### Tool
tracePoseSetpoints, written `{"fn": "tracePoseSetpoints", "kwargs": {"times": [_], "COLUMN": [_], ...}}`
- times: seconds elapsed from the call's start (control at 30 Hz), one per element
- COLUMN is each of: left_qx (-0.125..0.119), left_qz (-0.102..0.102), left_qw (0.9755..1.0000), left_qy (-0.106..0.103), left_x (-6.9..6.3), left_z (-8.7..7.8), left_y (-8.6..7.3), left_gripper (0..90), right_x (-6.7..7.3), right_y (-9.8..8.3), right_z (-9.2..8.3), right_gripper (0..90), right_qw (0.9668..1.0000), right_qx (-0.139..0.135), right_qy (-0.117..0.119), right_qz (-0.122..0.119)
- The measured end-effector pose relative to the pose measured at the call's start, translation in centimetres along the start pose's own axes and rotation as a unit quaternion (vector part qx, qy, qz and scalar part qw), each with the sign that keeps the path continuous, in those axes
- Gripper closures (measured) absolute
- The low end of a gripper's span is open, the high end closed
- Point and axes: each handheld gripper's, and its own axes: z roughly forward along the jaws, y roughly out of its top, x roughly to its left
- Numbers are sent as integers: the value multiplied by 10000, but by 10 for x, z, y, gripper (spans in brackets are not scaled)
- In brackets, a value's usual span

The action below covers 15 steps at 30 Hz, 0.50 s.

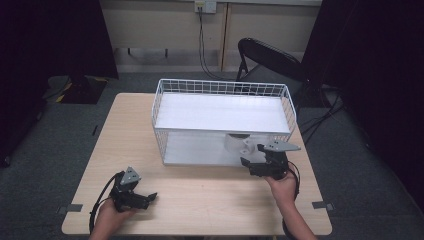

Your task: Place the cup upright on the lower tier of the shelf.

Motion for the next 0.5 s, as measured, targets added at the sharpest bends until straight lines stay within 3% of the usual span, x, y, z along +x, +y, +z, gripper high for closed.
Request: {"fn": "tracePoseSetpoints", "kwargs": {"times": [0.5], "left_qx": [3], "left_qz": [0], "left_qw": [10000], "left_qy": [1], "left_x": [0], "left_z": [0], "left_y": [0], "left_gripper": [0], "right_x": [4], "right_y": [-7], "right_z": [-19], "right_gripper": [149], "right_qw": [9991], "right_qx": [220], "right_qy": [293], "right_qz": [-234]}}
